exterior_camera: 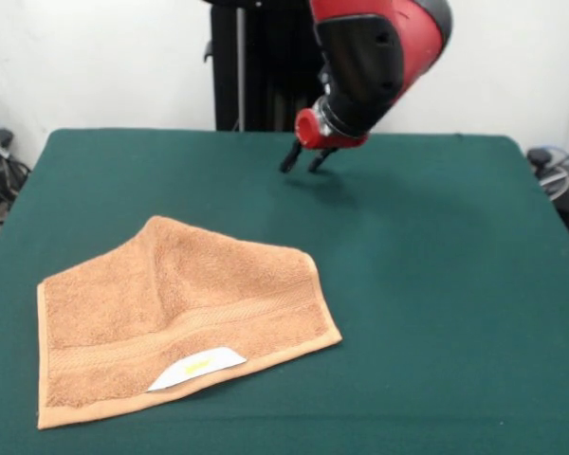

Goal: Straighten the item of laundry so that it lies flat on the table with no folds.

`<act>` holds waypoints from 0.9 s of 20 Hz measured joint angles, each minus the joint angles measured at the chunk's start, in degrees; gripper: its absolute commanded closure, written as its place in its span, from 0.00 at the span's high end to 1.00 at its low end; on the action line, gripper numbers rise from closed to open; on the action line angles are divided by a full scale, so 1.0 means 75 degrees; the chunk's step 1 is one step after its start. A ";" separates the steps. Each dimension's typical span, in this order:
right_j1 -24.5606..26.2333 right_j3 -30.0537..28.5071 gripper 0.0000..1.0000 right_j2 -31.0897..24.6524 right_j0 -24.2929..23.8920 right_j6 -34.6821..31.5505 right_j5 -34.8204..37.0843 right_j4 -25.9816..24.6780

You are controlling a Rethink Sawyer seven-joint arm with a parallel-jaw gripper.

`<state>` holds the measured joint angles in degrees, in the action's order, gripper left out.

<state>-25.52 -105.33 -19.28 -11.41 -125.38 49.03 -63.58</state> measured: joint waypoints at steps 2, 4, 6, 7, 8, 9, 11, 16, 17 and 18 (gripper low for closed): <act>-0.0002 -0.0073 1.00 -0.0024 -0.0205 0.0000 -0.0037 0.0236; -0.0001 -0.0176 1.00 -0.0025 -0.0499 0.0000 -0.0106 0.0518; -0.0011 -0.0262 1.00 -0.0024 -0.0701 0.0000 -0.0159 0.0680; -0.0025 -0.0301 1.00 -0.0028 -0.0788 0.0000 -0.0165 0.0756; -0.0055 -0.0342 1.00 -0.0024 -0.0864 0.0000 -0.0164 0.0838; -0.0090 -0.0372 1.00 -0.0026 -0.0907 0.0000 -0.0165 0.0920; -0.0184 -0.0422 1.00 -0.0026 -0.0930 0.0000 -0.0164 0.1070; -0.0467 -0.0443 1.00 -0.0073 -0.0907 0.0036 -0.0100 0.1482; -0.0526 -0.0440 1.00 -0.0099 -0.0906 0.0040 -0.0055 0.1564; -0.0585 -0.0438 1.00 -0.0124 -0.0905 0.0044 -0.0010 0.1646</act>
<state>-29.91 -108.61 -20.21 -18.20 -125.05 48.96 -51.23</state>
